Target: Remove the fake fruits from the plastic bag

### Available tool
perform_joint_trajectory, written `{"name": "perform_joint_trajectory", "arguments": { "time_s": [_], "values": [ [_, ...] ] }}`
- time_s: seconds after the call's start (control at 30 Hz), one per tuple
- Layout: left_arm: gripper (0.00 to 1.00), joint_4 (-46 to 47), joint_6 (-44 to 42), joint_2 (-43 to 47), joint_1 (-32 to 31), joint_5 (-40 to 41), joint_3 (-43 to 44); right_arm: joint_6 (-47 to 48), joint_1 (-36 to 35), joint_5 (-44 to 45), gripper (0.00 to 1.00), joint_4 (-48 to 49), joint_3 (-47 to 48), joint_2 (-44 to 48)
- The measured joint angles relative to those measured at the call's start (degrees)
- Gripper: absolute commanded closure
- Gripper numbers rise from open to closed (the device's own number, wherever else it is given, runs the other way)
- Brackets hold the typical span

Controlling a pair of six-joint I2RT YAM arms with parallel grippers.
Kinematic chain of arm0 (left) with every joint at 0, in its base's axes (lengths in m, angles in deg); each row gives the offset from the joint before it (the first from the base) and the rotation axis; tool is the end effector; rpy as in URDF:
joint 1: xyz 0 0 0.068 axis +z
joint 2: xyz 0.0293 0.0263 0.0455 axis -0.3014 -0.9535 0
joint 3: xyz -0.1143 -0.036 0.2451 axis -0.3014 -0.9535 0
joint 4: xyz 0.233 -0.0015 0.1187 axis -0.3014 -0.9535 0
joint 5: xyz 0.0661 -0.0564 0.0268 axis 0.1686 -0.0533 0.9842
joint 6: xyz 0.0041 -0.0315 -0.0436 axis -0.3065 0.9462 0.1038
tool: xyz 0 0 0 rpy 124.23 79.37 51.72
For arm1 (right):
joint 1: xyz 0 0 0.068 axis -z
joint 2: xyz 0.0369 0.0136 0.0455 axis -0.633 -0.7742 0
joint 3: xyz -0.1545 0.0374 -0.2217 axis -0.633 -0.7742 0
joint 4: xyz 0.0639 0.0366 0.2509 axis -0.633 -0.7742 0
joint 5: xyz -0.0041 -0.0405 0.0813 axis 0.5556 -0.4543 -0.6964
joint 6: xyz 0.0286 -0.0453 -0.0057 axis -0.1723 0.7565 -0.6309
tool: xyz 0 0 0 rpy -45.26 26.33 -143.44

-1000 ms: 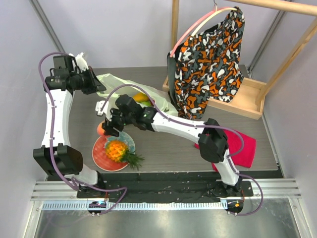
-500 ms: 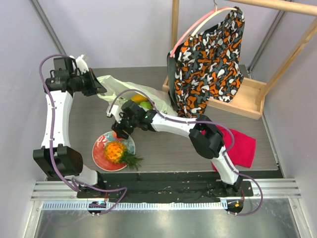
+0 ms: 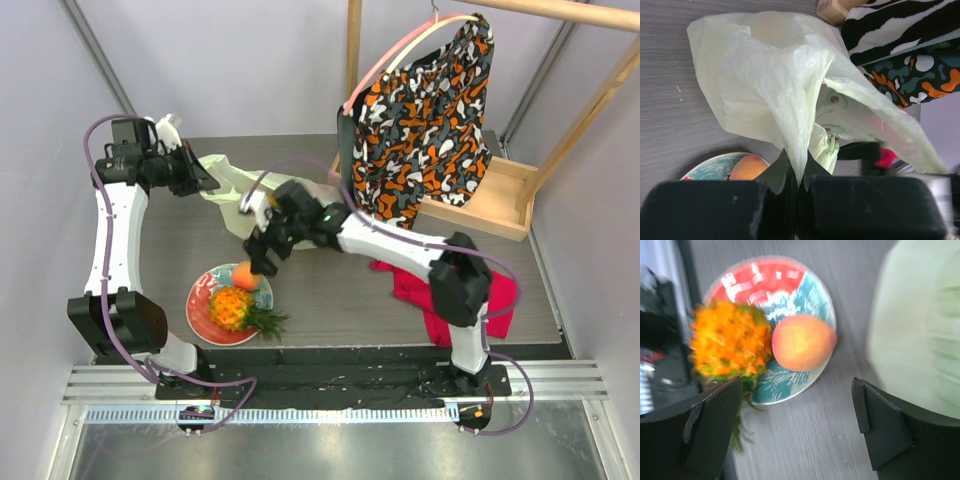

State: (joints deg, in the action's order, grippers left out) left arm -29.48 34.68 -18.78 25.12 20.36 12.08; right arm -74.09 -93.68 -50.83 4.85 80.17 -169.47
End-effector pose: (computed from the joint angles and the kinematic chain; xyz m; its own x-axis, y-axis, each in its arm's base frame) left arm 0.3123 0.0217 0.3940 -0.7655 -0.3553 -0.5365 0.0407 0.8053 -0.5914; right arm 0.2540 0.3779 0.2678 -0.2442 -0.5404 -0.8052 -0.9633 0.2304 0.1375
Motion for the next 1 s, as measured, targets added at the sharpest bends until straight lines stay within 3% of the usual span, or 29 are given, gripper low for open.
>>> {"name": "perform_joint_trajectory", "arguments": {
  "time_s": [0.13, 0.2, 0.37, 0.6, 0.7, 1.0],
  "values": [
    [1.0, 1.07, 0.55, 0.39, 0.0, -1.27, -4.2, -3.17, 6.51, -5.33, 0.09, -1.81, 2.95, 7.87],
    [1.0, 1.09, 1.09, 0.87, 0.0, -1.75, -6.93, -3.76, 9.44, -6.14, 0.18, -1.46, 4.07, 11.76],
    [1.0, 1.14, 2.1, 3.63, -1.01, -3.43, -11.56, -2.12, 11.04, -4.81, 0.3, 0.5, 3.74, 17.29],
    [1.0, 2.32, 3.48, 8.92, -2.69, -6.91, -14.86, -1.38, 7.82, -5.22, 0.47, 1.09, 2.91, 11.04],
    [1.0, 2.73, 3.91, 11.19, -2.69, -7.58, -17.64, -1.07, 6.64, -1.84, 0.64, 0.52, 3.02, 7.28],
    [1.0, 2.34, 4.46, 17.51, -2.69, -7.91, -25.24, 0.68, 5.79, 14.25, 0.65, 1.16, 0.59, 2.84]
  ]
}}
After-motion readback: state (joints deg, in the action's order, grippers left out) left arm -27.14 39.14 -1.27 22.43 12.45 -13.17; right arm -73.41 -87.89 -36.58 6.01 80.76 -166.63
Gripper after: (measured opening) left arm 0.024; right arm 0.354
